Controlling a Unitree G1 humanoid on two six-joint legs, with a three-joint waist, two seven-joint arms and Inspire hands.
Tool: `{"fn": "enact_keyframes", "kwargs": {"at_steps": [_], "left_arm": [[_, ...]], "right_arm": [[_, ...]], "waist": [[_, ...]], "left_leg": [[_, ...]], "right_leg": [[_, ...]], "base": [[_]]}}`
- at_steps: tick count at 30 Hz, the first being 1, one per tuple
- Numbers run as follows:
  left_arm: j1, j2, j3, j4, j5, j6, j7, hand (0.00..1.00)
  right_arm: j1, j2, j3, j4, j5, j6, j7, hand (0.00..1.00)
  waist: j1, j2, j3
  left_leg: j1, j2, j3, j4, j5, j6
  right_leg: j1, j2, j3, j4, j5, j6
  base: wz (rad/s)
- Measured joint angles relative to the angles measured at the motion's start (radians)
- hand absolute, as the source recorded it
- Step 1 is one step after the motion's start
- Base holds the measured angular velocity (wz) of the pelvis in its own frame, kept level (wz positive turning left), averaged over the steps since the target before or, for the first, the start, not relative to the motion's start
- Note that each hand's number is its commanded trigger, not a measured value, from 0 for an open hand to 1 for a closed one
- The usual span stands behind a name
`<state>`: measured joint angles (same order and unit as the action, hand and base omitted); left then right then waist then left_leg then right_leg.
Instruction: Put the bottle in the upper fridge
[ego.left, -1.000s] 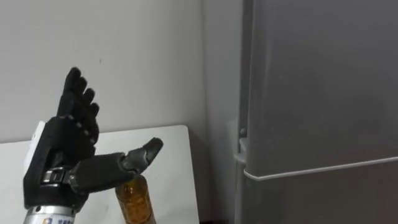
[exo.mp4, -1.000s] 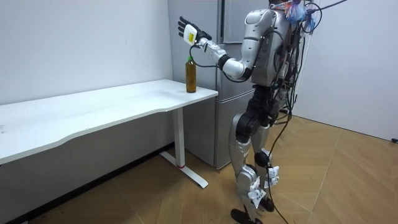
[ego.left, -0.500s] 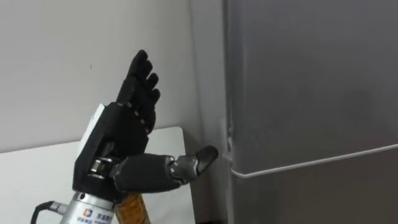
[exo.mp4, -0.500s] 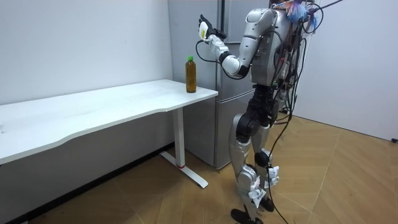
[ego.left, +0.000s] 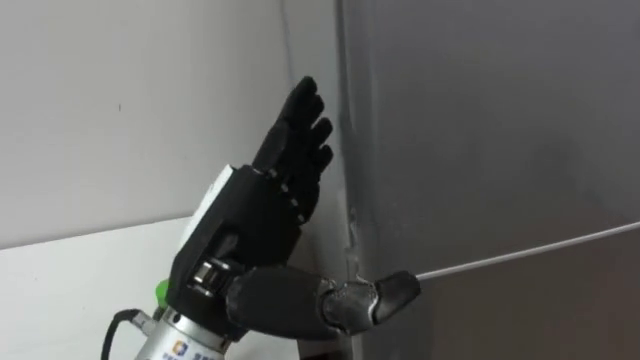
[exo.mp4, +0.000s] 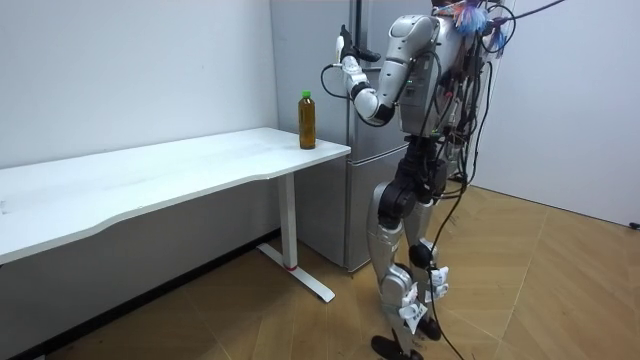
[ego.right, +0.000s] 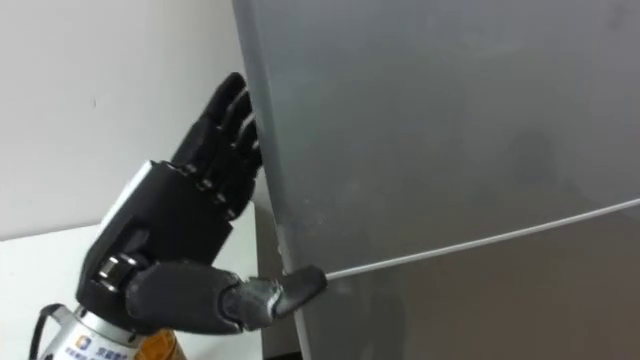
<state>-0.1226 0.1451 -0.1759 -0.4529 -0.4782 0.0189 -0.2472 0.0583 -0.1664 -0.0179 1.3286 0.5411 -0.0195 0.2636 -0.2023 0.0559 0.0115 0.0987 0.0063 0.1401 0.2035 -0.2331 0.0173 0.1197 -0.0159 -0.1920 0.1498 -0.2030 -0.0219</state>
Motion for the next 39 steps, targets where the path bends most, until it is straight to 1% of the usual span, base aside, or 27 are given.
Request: {"fn": "enact_keyframes", "kwargs": {"at_steps": [4,11,12,13,14,15,16,19,20,22,23,24,26,29,31,37,39], "left_arm": [[0.0,-0.001,-0.018,0.0,-0.004,0.009,0.001,0.0],[0.001,0.002,-0.046,0.003,-0.022,0.007,0.004,0.0],[0.001,0.002,-0.052,0.003,-0.023,0.006,0.004,0.27],[0.003,0.002,-0.06,0.006,-0.023,0.002,0.004,0.58],[0.005,0.002,-0.063,0.007,-0.023,0.002,0.004,1.0],[0.008,0.002,-0.069,0.007,-0.023,0.001,0.004,1.0],[0.009,0.002,-0.073,0.008,-0.023,0.001,0.004,1.0],[0.009,0.008,-0.08,0.021,-0.023,0.004,0.003,1.0],[0.009,0.017,-0.105,0.031,-0.024,0.01,0.007,1.0],[0.011,0.005,-0.1,0.047,-0.038,0.014,0.034,1.0],[0.011,0.008,-0.103,0.047,-0.038,0.016,0.034,1.0],[0.011,0.018,-0.118,0.047,-0.038,0.016,0.033,1.0],[0.012,0.024,-0.131,0.043,-0.038,0.01,0.037,1.0],[0.013,0.022,-0.13,0.047,-0.04,0.011,0.048,0.9],[0.014,0.022,-0.13,0.047,-0.041,0.011,0.048,0.85],[0.013,0.022,-0.131,0.046,-0.041,0.01,0.047,0.78],[0.013,0.024,-0.137,0.045,-0.042,0.003,0.039,0.76]], "right_arm": [[0.0,-0.003,0.034,-0.009,0.006,0.0,-0.001,0.0],[-0.007,-0.005,0.078,-0.015,0.032,-0.001,-0.002,0.0],[-0.006,-0.006,0.085,-0.015,0.044,-0.001,-0.002,0.0],[-0.006,-0.006,0.086,-0.015,0.046,-0.001,-0.002,0.0],[-0.006,-0.006,0.089,-0.015,0.047,-0.001,-0.002,0.0],[-0.007,-0.006,0.096,-0.016,0.049,-0.001,-0.002,0.0],[-0.007,-0.006,0.103,-0.016,0.052,-0.001,-0.002,0.0],[-0.008,-0.009,0.113,-0.015,0.054,0.0,-0.002,0.0],[-0.01,-0.012,0.113,-0.016,0.054,0.0,-0.002,0.0],[-0.009,-0.013,0.113,-0.016,0.055,0.001,-0.002,0.0],[-0.01,-0.013,0.114,-0.016,0.055,0.001,-0.002,0.0],[-0.011,-0.016,0.114,-0.015,0.055,0.002,-0.002,0.0],[-0.013,-0.02,0.115,-0.013,0.055,0.002,-0.002,0.0],[-0.015,-0.022,0.115,-0.011,0.055,0.01,-0.002,0.0],[-0.017,-0.025,0.115,-0.01,0.054,0.013,-0.002,0.0],[-0.018,-0.026,0.115,-0.009,0.057,0.018,-0.002,0.0],[-0.018,-0.026,0.115,-0.01,0.057,0.019,-0.002,0.0]], "waist": [[0.002,-0.004,-0.0016],[0.007,-0.002,-0.004],[0.01,-0.002,-0.0043],[0.012,-0.002,-0.0043],[0.013,-0.001,-0.0046],[0.014,-0.001,-0.005],[0.014,0.003,-0.0071],[0.014,0.005,-0.0074],[0.012,0.005,-0.0046],[0.012,0.007,-0.0038],[0.012,0.008,-0.0037],[0.012,0.007,-0.0018],[0.014,0.01,-0.0004],[0.014,0.011,0.0004],[0.014,0.011,0.0009],[0.014,0.007,0.003],[0.014,0.006,0.0037]], "left_leg": [[0.0,0.0,0.0,0.0,0.0,0.0],[-0.01,0.001,0.0,0.001,0.0,0.0],[-0.011,0.001,0.0,0.001,0.0,0.0],[-0.011,0.001,0.0,0.001,0.0,0.0],[-0.012,0.001,0.0,0.001,0.0,0.0],[-0.013,0.002,0.0,0.001,0.0,0.0],[-0.015,0.002,0.0,0.001,0.0,0.0],[-0.015,0.002,0.0,0.001,0.0,0.0],[-0.015,0.002,0.001,0.001,0.0,0.0],[-0.016,0.002,0.001,0.002,0.0,0.0],[-0.016,0.002,0.001,0.002,0.0,0.001],[-0.016,0.002,0.001,0.002,0.0,0.001],[-0.016,0.002,0.002,0.002,0.0,0.001],[-0.014,0.001,0.012,0.002,0.0,0.001],[-0.013,0.0,0.016,0.001,0.0,0.001],[-0.007,-0.001,0.023,-0.001,0.0,0.001],[-0.007,-0.001,0.024,-0.001,0.0,0.001]], "right_leg": [[0.0,-0.001,0.0,0.001,0.0,0.0],[-0.007,-0.001,-0.005,0.002,0.001,0.001],[-0.007,-0.001,-0.005,0.002,0.001,0.001],[-0.007,-0.001,-0.006,0.003,0.001,0.001],[-0.006,-0.001,-0.006,0.003,0.001,0.001],[-0.006,-0.001,-0.007,0.003,0.001,0.001],[-0.007,-0.001,-0.007,0.003,0.001,0.001],[-0.006,-0.001,-0.006,0.005,0.002,0.001],[-0.006,-0.001,-0.006,0.005,0.002,0.001],[-0.006,-0.001,-0.006,0.006,0.002,0.002],[-0.006,-0.001,-0.006,0.006,0.002,0.002],[-0.006,-0.001,-0.006,0.006,0.002,0.002],[-0.005,-0.001,-0.006,0.005,0.002,0.002],[-0.003,-0.001,-0.006,0.003,0.002,0.002],[-0.001,0.0,-0.006,0.001,0.002,0.002],[0.002,-0.001,-0.001,-0.001,0.002,0.002],[0.002,-0.001,-0.001,-0.002,0.002,0.002]], "base": [[0.0],[0.03],[0.04],[0.04],[0.06],[0.07],[0.08],[0.06],[0.0],[0.0],[0.0],[0.0],[0.02],[0.0],[0.0],[-0.01],[0.0]]}}
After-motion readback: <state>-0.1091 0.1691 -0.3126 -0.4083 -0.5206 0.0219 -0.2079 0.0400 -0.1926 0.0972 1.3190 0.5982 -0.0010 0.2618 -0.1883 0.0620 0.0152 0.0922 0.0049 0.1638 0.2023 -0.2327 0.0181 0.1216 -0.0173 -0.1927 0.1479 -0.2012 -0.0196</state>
